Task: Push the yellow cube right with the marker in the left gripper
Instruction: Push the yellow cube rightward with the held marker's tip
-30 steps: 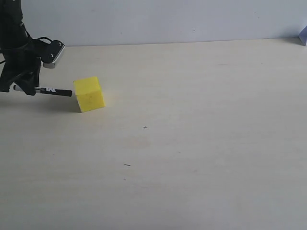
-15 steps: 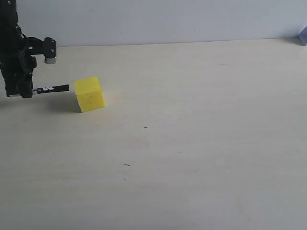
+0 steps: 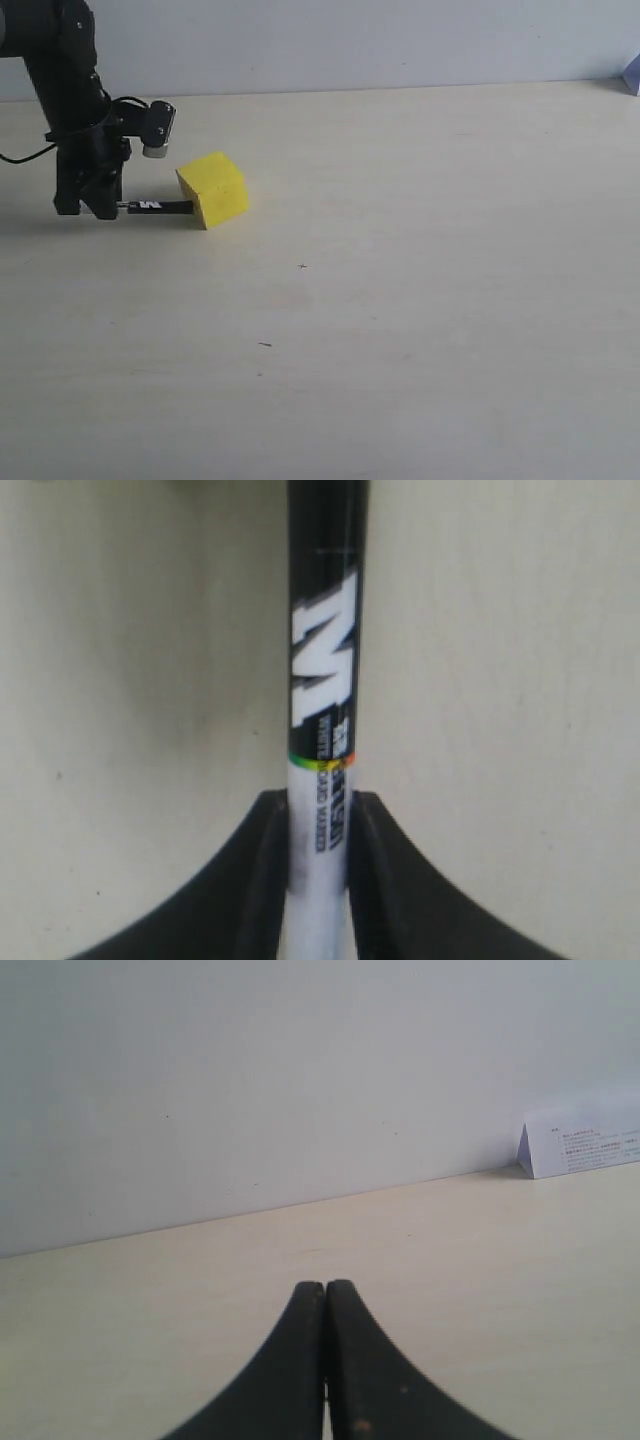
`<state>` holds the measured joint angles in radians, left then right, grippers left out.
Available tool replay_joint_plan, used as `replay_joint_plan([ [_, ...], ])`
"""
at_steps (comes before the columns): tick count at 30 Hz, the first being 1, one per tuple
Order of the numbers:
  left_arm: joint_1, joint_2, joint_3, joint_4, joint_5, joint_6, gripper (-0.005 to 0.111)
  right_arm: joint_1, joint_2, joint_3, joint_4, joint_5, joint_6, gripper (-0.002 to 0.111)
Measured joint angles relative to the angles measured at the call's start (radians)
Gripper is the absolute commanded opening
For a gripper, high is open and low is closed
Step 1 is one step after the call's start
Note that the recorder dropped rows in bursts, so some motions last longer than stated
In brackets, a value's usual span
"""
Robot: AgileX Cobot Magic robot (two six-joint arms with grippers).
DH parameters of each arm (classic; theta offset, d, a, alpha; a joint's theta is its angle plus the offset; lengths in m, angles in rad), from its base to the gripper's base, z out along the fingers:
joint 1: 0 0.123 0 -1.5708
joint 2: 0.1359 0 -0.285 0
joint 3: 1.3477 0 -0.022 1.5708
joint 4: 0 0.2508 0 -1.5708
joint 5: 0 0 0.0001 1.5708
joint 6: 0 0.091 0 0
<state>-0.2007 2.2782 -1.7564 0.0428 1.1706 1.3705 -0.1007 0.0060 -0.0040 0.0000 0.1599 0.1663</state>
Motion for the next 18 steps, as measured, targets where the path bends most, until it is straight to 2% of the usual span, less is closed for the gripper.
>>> replay_joint_plan([
  [6, 0.06, 0.0, 0.0, 0.007, 0.039, -0.107, 0.0, 0.0, 0.0, 0.0, 0.0, 0.0, 0.0, 0.0],
  [9, 0.063, 0.0, 0.0, 0.009, 0.042, -0.127, 0.0, 0.0, 0.0, 0.0, 0.0, 0.0, 0.0, 0.0],
  [13, 0.038, 0.0, 0.0, -0.023, 0.005, -0.133, 0.0, 0.0, 0.0, 0.0, 0.0, 0.0, 0.0, 0.0],
  [18, -0.016, 0.0, 0.0, -0.082, -0.143, -0.133, 0.0, 0.0, 0.0, 0.0, 0.0, 0.0, 0.0, 0.0],
])
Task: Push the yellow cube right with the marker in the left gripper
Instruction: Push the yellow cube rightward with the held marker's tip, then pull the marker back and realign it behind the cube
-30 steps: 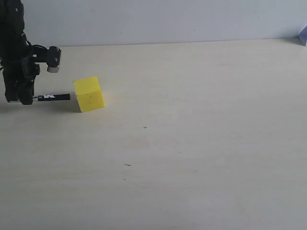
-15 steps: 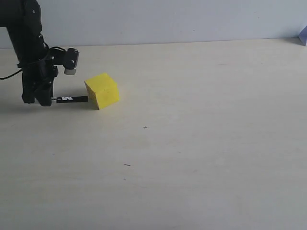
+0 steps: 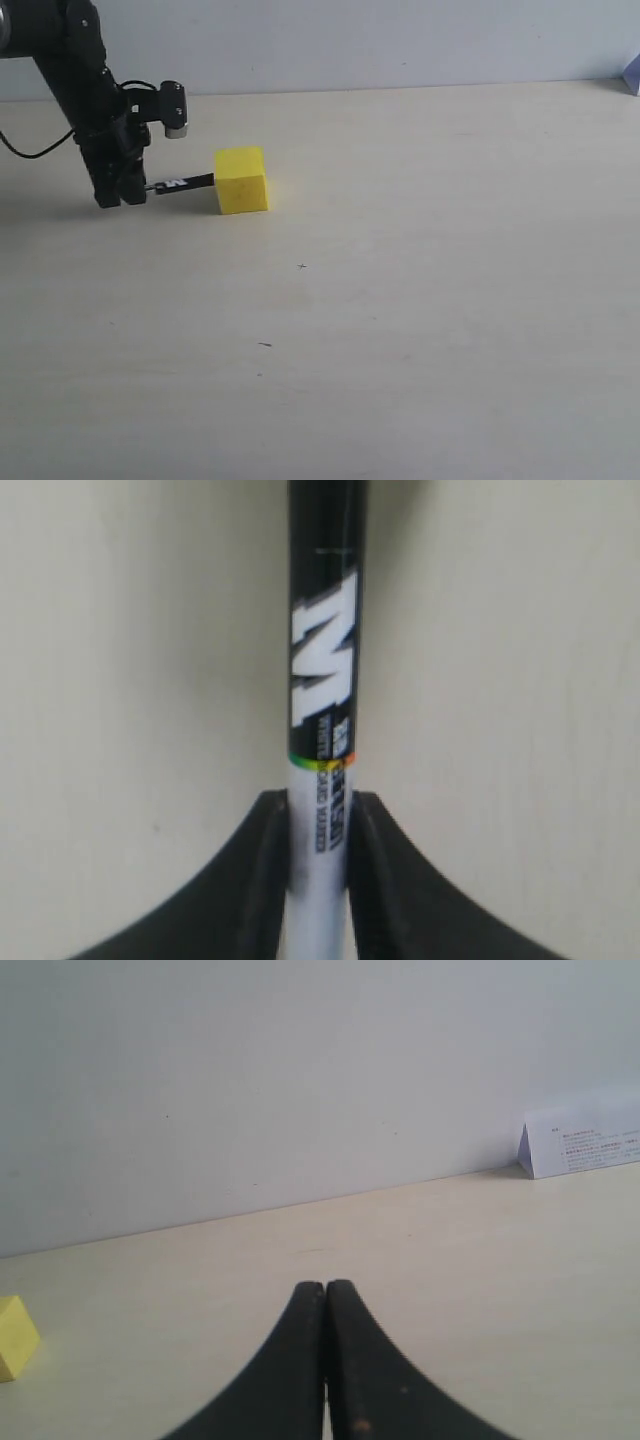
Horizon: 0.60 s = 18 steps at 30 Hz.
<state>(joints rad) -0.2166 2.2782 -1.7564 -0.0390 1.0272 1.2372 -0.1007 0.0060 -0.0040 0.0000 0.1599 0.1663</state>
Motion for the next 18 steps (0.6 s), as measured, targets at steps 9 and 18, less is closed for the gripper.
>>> replay_joint_plan([
  [9, 0.027, 0.0, 0.0, 0.091, -0.026, 0.034, 0.0, 0.0, 0.0, 0.0, 0.0, 0.0, 0.0, 0.0],
  [18, 0.043, 0.0, -0.076, 0.02, 0.092, 0.148, 0.0, 0.0, 0.0, 0.0, 0.0, 0.0, 0.0, 0.0],
])
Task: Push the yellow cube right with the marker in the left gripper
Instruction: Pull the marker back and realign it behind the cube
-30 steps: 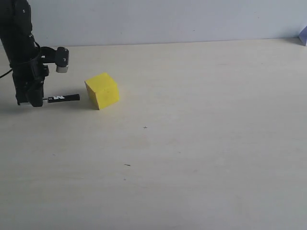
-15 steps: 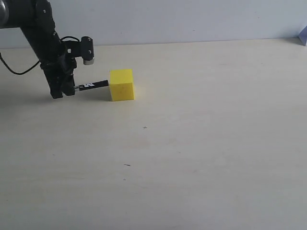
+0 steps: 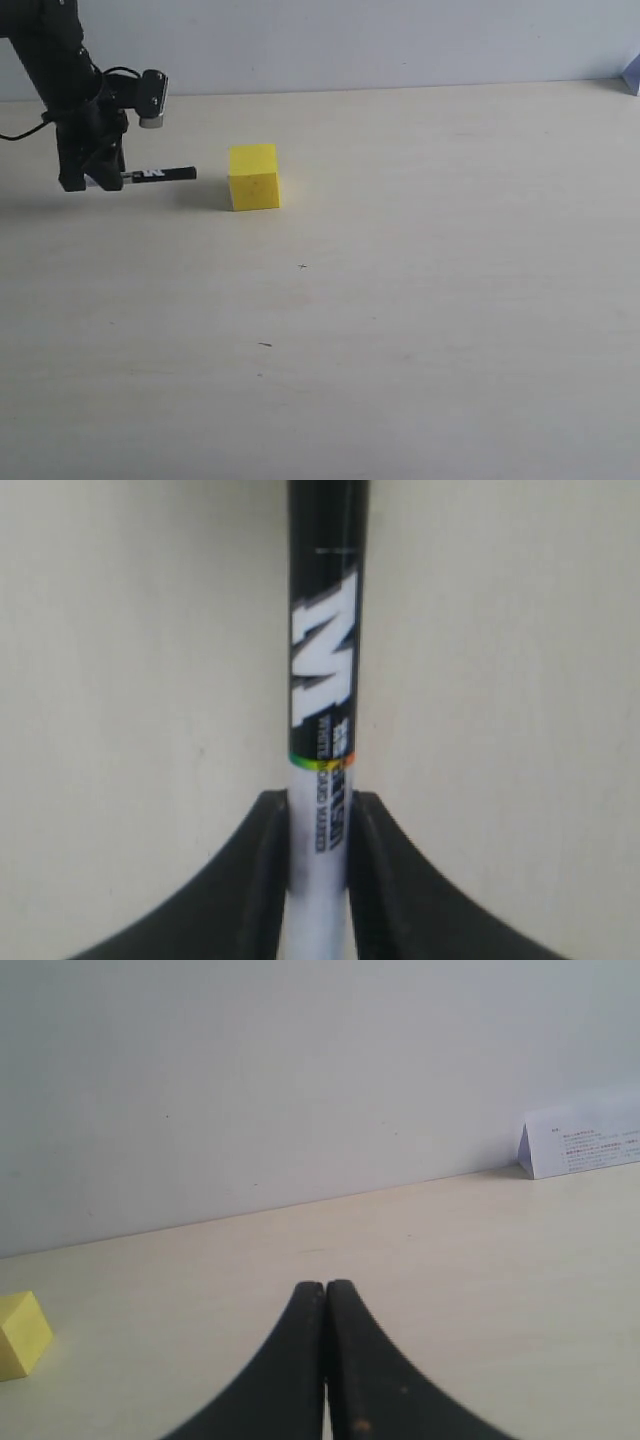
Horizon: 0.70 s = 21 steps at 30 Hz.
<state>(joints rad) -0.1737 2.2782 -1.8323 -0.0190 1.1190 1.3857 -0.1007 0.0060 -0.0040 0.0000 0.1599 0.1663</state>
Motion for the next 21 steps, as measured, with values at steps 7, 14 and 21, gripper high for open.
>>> replay_joint_plan([
  [7, 0.002, 0.039, -0.098, -0.039, 0.075, -0.014, 0.0, 0.0, 0.0, 0.0, 0.0, 0.0, 0.0, 0.0],
  [14, 0.004, 0.101, -0.143, -0.016, 0.093, -0.059, 0.0, 0.0, 0.0, 0.0, 0.0, 0.0, 0.0, 0.0],
  [21, -0.001, 0.103, -0.163, 0.006, 0.095, -0.059, 0.0, 0.0, 0.0, 0.0, 0.0, 0.0, 0.0, 0.0],
])
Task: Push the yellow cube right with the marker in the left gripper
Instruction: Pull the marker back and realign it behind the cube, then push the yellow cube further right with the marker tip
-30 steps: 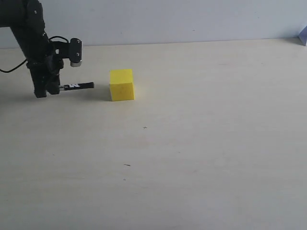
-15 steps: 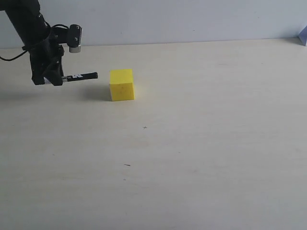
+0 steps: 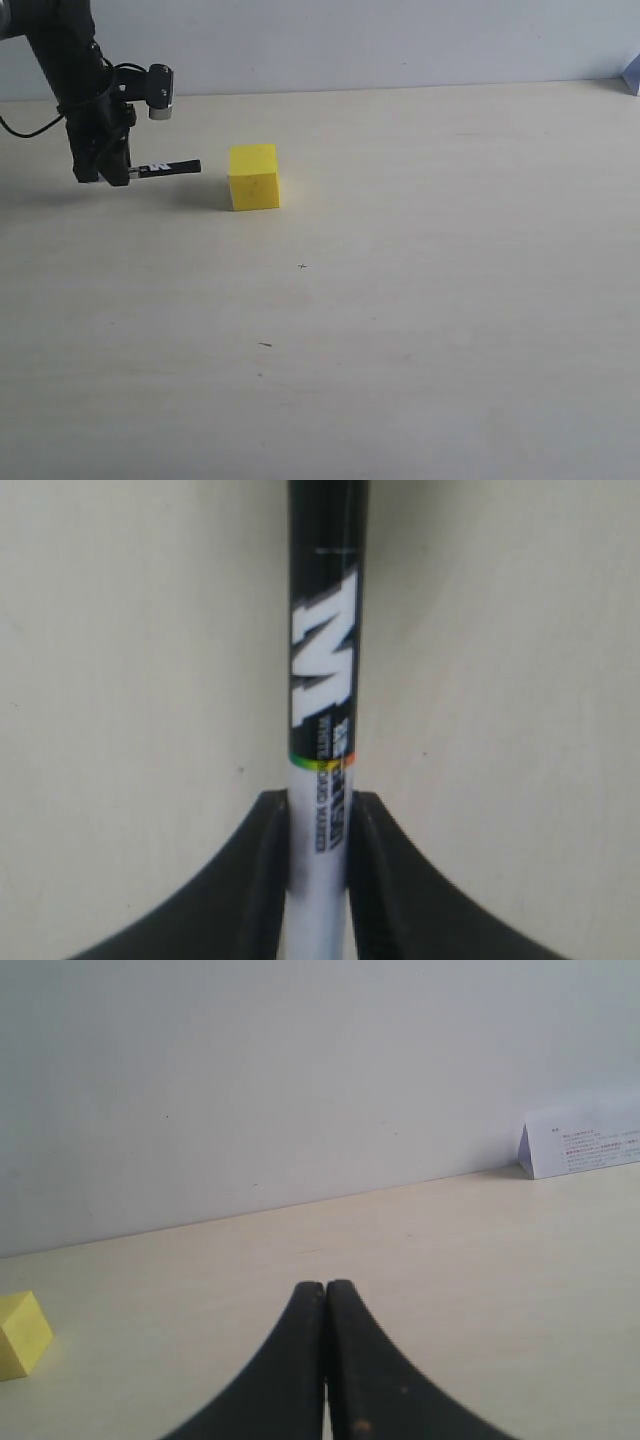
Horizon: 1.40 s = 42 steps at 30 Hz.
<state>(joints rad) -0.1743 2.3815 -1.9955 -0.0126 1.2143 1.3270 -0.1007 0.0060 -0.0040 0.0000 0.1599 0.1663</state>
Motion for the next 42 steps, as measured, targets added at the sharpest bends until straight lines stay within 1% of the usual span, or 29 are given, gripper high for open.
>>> replay_joint_plan([
  [4, -0.024, 0.011, -0.001, 0.024, 0.0, 0.0, 0.0, 0.0, 0.0, 0.0, 0.0, 0.0, 0.0, 0.0],
  [12, -0.144, 0.023, -0.017, 0.013, -0.046, 0.0, 0.0, 0.0, 0.0, 0.0, 0.0, 0.0, 0.0, 0.0],
  [15, -0.166, 0.023, -0.032, -0.006, -0.046, 0.0, 0.0, 0.0, 0.0, 0.0, 0.0, 0.0, 0.0, 0.0],
  [17, -0.161, 0.023, -0.037, -0.009, -0.04, -0.001, 0.0, 0.0, 0.0, 0.0, 0.0, 0.0, 0.0, 0.0],
  [21, -0.116, 0.023, -0.037, 0.013, -0.008, -0.019, 0.0, 0.0, 0.0, 0.0, 0.0, 0.0, 0.0, 0.0],
  [25, -0.082, 0.023, -0.037, 0.035, -0.001, -0.071, 0.0, 0.0, 0.0, 0.0, 0.0, 0.0, 0.0, 0.0],
  [42, -0.082, 0.023, -0.037, 0.033, 0.005, -0.09, 0.0, 0.0, 0.0, 0.0, 0.0, 0.0, 0.0, 0.0],
])
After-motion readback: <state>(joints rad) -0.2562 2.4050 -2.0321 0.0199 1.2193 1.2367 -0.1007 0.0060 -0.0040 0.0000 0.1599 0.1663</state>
